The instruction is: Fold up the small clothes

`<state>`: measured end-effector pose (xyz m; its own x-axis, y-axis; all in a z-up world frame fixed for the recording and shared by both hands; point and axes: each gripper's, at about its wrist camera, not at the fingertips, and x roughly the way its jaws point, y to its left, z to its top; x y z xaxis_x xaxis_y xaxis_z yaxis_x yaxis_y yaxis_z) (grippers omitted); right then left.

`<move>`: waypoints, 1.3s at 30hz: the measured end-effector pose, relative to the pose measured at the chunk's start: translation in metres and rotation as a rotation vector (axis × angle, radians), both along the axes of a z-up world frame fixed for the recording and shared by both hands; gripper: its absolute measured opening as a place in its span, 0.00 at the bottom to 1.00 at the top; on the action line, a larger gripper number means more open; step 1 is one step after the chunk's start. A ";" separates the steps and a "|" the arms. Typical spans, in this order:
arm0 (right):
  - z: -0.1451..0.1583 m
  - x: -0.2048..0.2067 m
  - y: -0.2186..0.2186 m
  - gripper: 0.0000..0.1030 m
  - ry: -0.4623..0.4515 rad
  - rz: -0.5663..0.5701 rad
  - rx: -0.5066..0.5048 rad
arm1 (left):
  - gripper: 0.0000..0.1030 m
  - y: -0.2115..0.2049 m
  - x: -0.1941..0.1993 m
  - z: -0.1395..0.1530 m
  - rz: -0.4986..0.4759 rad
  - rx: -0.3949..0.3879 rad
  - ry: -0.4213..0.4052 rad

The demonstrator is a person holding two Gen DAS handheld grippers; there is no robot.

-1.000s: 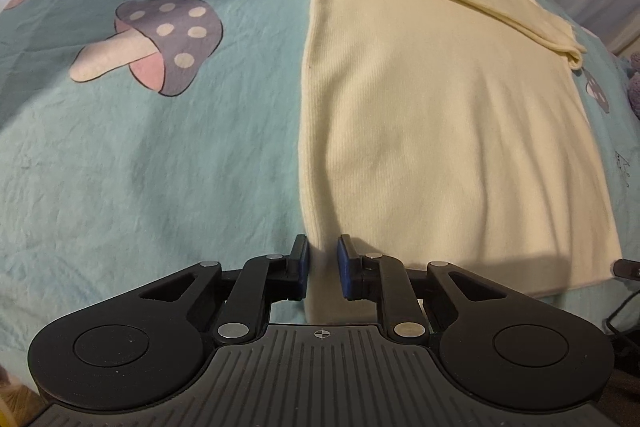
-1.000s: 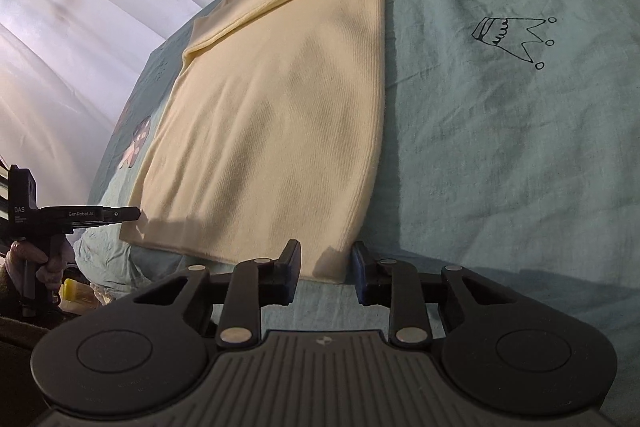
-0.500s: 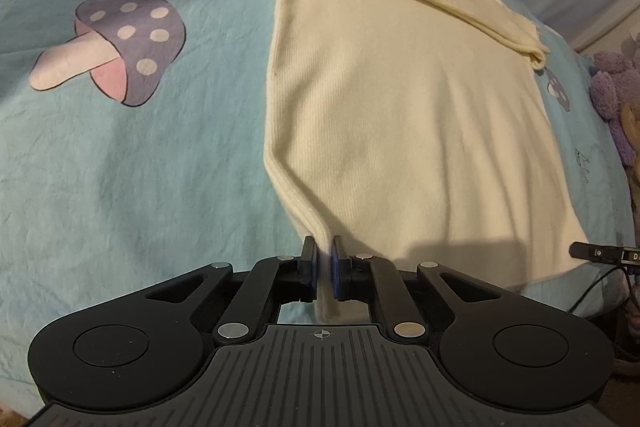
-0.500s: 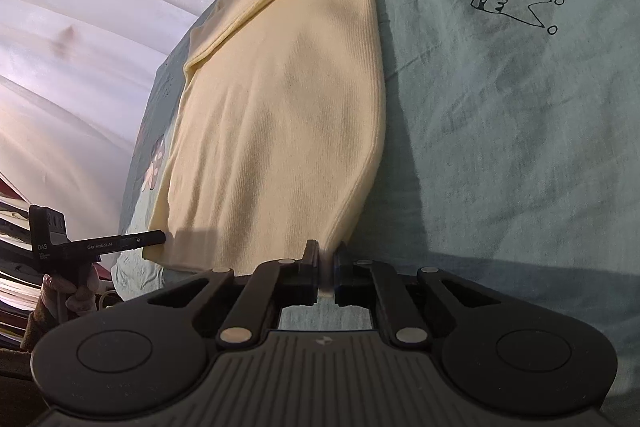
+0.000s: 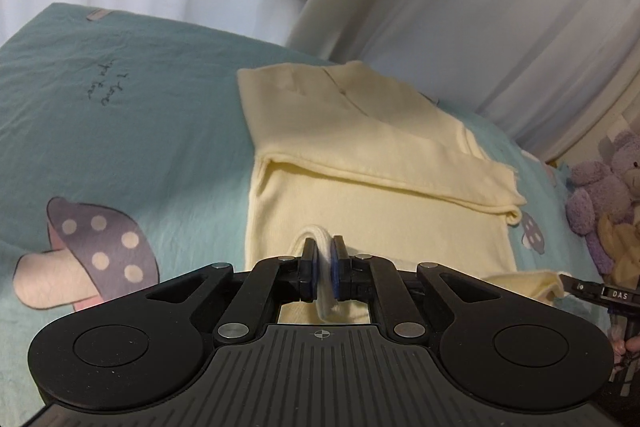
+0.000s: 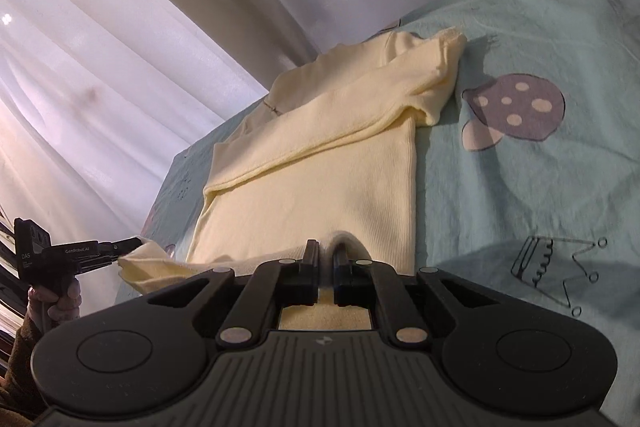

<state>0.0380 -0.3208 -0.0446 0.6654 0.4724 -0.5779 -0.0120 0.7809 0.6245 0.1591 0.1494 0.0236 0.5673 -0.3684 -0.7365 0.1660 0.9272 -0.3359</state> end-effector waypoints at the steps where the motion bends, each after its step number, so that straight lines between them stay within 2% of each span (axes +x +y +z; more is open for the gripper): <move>1: -0.002 0.012 -0.001 0.06 -0.002 -0.013 -0.013 | 0.08 -0.002 0.011 -0.006 0.008 0.000 -0.003; 5: -0.010 0.059 0.010 0.06 -0.009 -0.058 -0.129 | 0.08 -0.010 0.047 -0.029 0.036 0.049 -0.015; 9: -0.019 0.085 0.014 0.06 -0.012 -0.093 -0.226 | 0.11 -0.009 0.059 -0.041 0.071 0.047 -0.033; 11: -0.020 0.085 0.011 0.08 -0.032 -0.129 -0.213 | 0.17 -0.003 0.055 -0.040 0.087 0.049 -0.067; 12: -0.019 0.082 0.008 0.11 -0.046 -0.140 -0.202 | 0.22 0.001 0.052 -0.039 0.105 0.075 -0.104; 14: -0.016 0.075 0.005 0.38 -0.080 -0.177 -0.227 | 0.27 0.008 0.051 -0.037 0.113 0.106 -0.133; 16: -0.014 0.070 -0.001 0.42 -0.099 -0.201 -0.245 | 0.30 0.013 0.051 -0.038 0.091 0.098 -0.145; 18: -0.013 0.068 -0.009 0.42 -0.100 -0.193 -0.237 | 0.49 0.007 0.053 -0.041 0.025 0.105 -0.145; 20: -0.016 0.071 -0.007 0.42 -0.083 -0.157 -0.283 | 0.54 -0.005 0.057 -0.047 -0.014 0.138 -0.144; 24: -0.027 0.082 0.010 0.42 -0.049 -0.074 -0.337 | 0.52 -0.027 0.074 -0.062 -0.052 0.170 -0.111; 28: -0.030 0.095 0.019 0.40 -0.050 -0.048 -0.361 | 0.49 -0.036 0.082 -0.068 -0.079 0.181 -0.091; 29: -0.031 0.098 0.019 0.39 -0.049 -0.041 -0.366 | 0.45 -0.038 0.084 -0.070 -0.087 0.190 -0.086; 30: -0.032 0.101 0.020 0.37 -0.046 -0.034 -0.374 | 0.39 -0.039 0.086 -0.072 -0.091 0.195 -0.078; 32: -0.034 0.105 0.022 0.19 -0.044 -0.017 -0.389 | 0.31 -0.039 0.089 -0.075 -0.090 0.204 -0.067; 35: -0.031 0.104 0.027 0.08 -0.062 0.003 -0.435 | 0.16 -0.039 0.093 -0.076 -0.101 0.186 -0.057; 39: -0.024 0.100 0.035 0.06 -0.094 0.026 -0.505 | 0.12 -0.046 0.086 -0.068 -0.112 0.218 -0.097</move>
<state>0.1376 -0.2863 -0.0682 0.7169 0.1669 -0.6769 -0.0737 0.9836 0.1644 0.2452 0.1036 -0.0440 0.6037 -0.2714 -0.7496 0.2937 0.9498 -0.1074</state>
